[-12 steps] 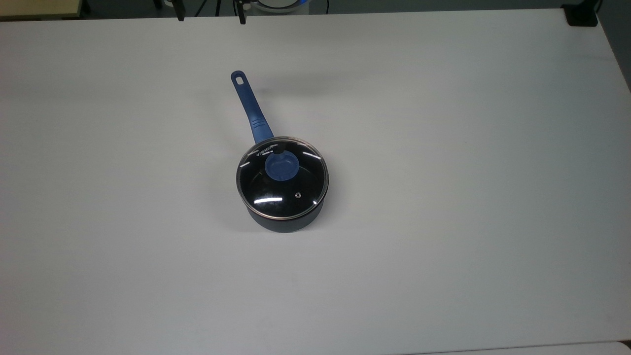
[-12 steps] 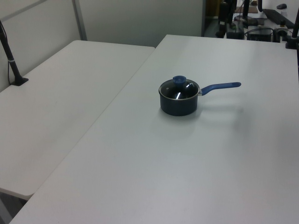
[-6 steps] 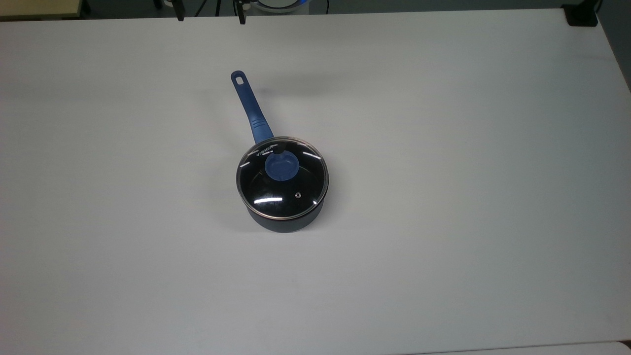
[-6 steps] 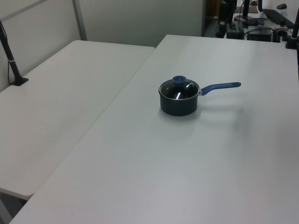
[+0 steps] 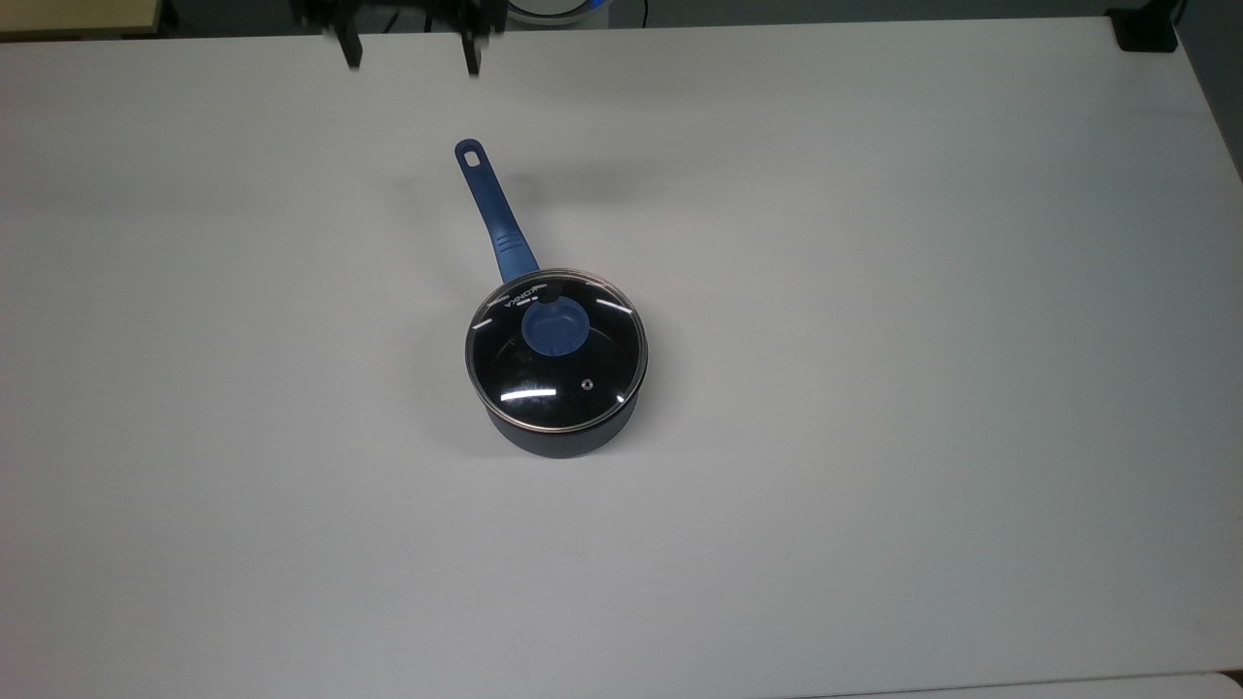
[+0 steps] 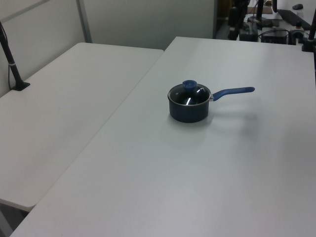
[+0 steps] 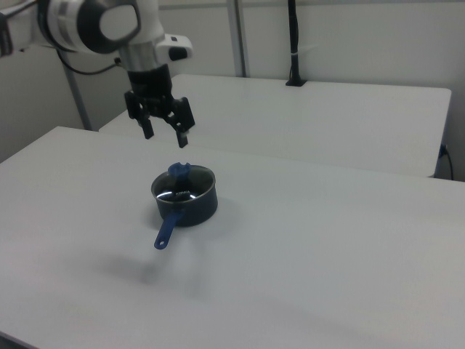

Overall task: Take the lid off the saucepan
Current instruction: 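Lower the open gripper onto the blue knob of the glass lid, then close the gripper on the blue knob and lift the lid up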

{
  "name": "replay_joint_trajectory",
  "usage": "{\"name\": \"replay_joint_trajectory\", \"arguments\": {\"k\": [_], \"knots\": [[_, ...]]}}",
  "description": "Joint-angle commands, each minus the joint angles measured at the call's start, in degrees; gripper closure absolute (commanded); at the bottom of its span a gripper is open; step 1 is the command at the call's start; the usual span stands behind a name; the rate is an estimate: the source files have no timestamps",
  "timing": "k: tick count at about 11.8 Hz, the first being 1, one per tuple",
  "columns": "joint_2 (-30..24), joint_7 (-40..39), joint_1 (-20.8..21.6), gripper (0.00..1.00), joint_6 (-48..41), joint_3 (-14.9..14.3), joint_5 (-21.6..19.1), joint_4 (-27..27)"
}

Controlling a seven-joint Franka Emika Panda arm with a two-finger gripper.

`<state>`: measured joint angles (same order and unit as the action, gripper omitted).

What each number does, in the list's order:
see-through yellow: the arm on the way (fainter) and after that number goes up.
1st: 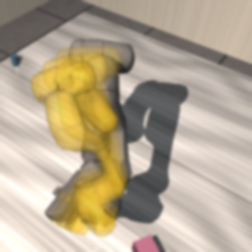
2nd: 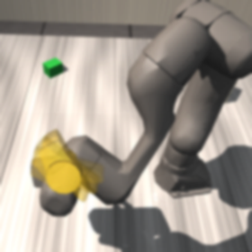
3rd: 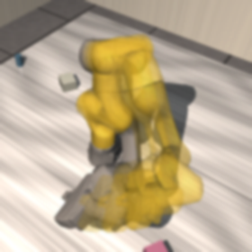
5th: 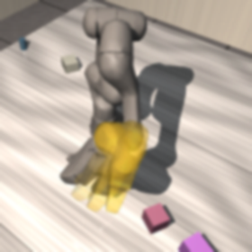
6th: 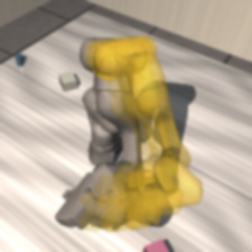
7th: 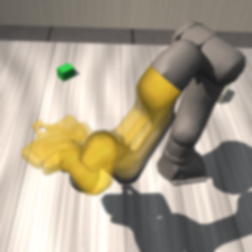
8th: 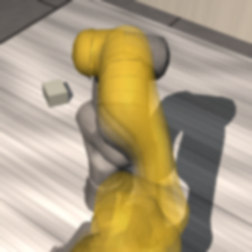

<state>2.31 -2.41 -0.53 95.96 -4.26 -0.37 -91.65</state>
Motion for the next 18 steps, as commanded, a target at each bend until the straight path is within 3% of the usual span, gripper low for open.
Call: {"name": "replay_joint_trajectory", "arguments": {"k": [1, 2, 4, 6, 12, 13, 14, 15, 18], "knots": [[8.13, 21.20, 2.98, 0.00, 9.38, 0.22, 1.07, 3.22], [10.15, 30.96, 3.52, 0.00, 13.94, 0.22, 1.24, 3.23], [13.85, 40.25, 5.71, 0.00, 19.77, 0.31, 1.42, 3.23], [18.06, 40.64, 8.52, 0.00, 23.37, 0.40, 3.95, 3.23], [23.70, 40.46, 8.80, 0.00, 27.70, 3.73, 11.52, 3.32], [23.88, 40.46, 8.80, 0.09, 27.70, 3.74, 11.53, 3.32], [23.71, 40.64, 8.62, 0.39, 27.70, 3.74, 11.09, 3.32], [23.62, 40.73, 8.27, 0.59, 27.70, 3.82, 10.74, 3.32], [18.81, 37.94, 7.48, 0.67, 27.17, 3.91, 10.12, 1.92]]}}
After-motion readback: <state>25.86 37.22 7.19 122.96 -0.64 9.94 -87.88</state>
